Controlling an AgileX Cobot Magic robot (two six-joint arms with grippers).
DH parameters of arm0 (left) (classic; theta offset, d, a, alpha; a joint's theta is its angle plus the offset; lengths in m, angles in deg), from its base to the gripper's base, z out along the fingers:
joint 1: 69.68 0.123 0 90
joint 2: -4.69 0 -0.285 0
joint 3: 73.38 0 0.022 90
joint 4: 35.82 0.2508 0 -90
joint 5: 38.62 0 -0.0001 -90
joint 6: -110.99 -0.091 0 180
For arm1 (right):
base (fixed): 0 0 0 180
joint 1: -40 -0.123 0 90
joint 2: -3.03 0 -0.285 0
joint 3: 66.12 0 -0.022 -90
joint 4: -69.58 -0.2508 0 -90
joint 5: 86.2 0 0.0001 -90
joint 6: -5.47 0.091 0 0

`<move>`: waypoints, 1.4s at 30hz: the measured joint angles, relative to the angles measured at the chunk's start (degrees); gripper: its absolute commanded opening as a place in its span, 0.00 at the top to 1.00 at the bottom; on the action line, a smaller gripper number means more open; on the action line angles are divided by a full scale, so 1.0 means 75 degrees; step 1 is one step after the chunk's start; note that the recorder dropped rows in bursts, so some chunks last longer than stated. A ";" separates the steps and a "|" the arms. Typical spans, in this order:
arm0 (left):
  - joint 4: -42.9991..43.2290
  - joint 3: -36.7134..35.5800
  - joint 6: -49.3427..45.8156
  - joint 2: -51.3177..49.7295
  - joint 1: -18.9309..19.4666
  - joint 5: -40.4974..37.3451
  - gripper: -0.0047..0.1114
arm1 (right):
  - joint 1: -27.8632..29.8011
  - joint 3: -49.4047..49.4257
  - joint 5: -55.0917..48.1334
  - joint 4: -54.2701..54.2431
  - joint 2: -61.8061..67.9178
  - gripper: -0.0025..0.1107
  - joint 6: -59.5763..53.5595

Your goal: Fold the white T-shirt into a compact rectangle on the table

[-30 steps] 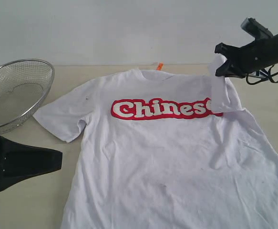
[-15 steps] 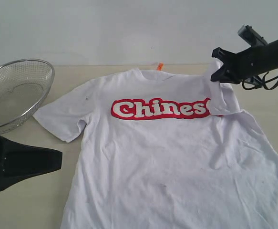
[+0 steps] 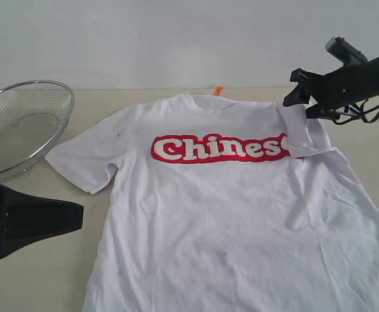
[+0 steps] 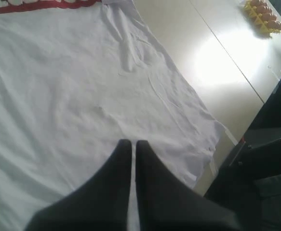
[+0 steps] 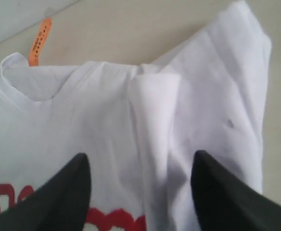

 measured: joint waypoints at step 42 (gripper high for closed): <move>0.0000 0.0000 0.0016 0.0000 0.0000 0.0000 0.92 | -0.0602 0.0352 -0.0222 0.0987 -0.0627 0.68 -0.0752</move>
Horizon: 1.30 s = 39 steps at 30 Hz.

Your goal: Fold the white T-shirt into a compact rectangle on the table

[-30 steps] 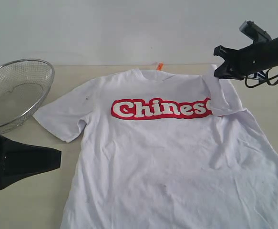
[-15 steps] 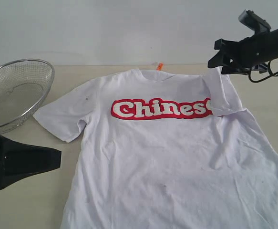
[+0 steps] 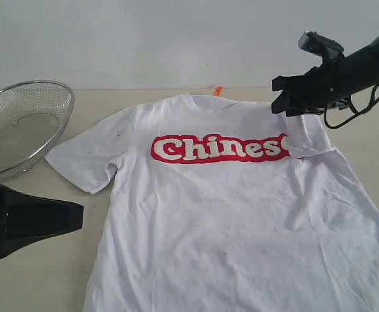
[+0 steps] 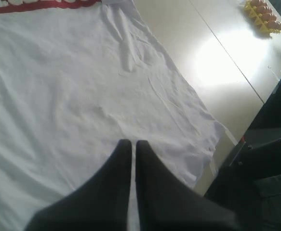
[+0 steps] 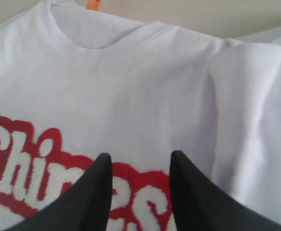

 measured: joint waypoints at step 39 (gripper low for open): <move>0.0000 0.0000 0.0000 0.0000 0.0000 0.0015 0.92 | -0.0029 0.0036 0.1046 0.2735 0.0680 0.79 0.2126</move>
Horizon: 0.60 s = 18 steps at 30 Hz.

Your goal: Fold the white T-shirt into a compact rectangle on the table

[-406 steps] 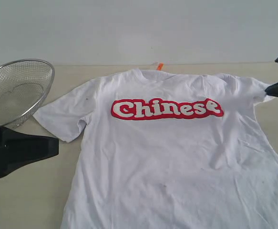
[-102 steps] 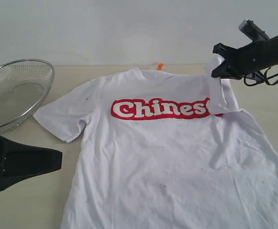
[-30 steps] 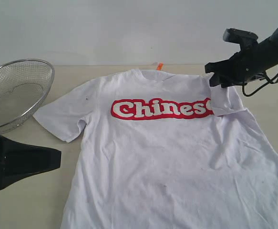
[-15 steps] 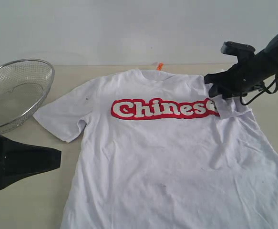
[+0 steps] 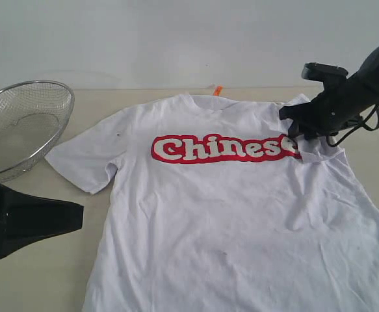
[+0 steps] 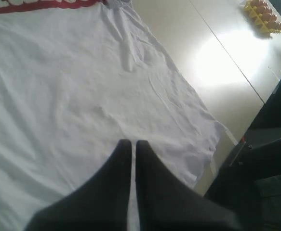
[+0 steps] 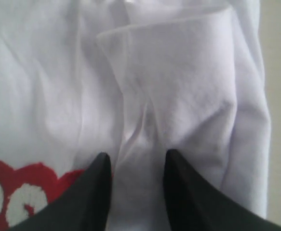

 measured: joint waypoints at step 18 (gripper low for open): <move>0.0000 0.0000 0.0000 0.0000 0.0000 0.0000 0.92 | 0.0014 0.0014 -0.0024 -0.0111 -0.0348 0.98 0.0299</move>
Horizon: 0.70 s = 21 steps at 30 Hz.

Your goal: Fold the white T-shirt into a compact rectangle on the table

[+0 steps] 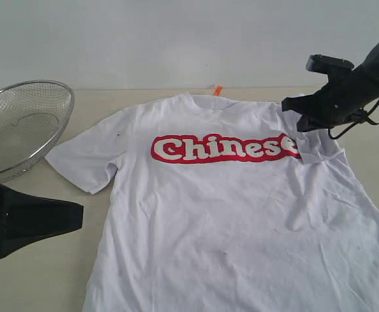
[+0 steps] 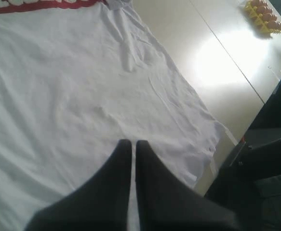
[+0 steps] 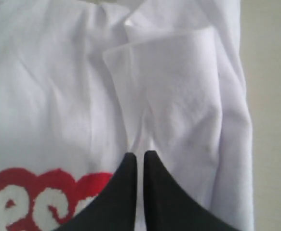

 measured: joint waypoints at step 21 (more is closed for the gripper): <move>0.0000 0.0000 0.0000 0.0000 0.0000 0.0000 0.92 | 0.0000 0.0000 0.0166 -0.0503 -0.0159 0.58 -0.1052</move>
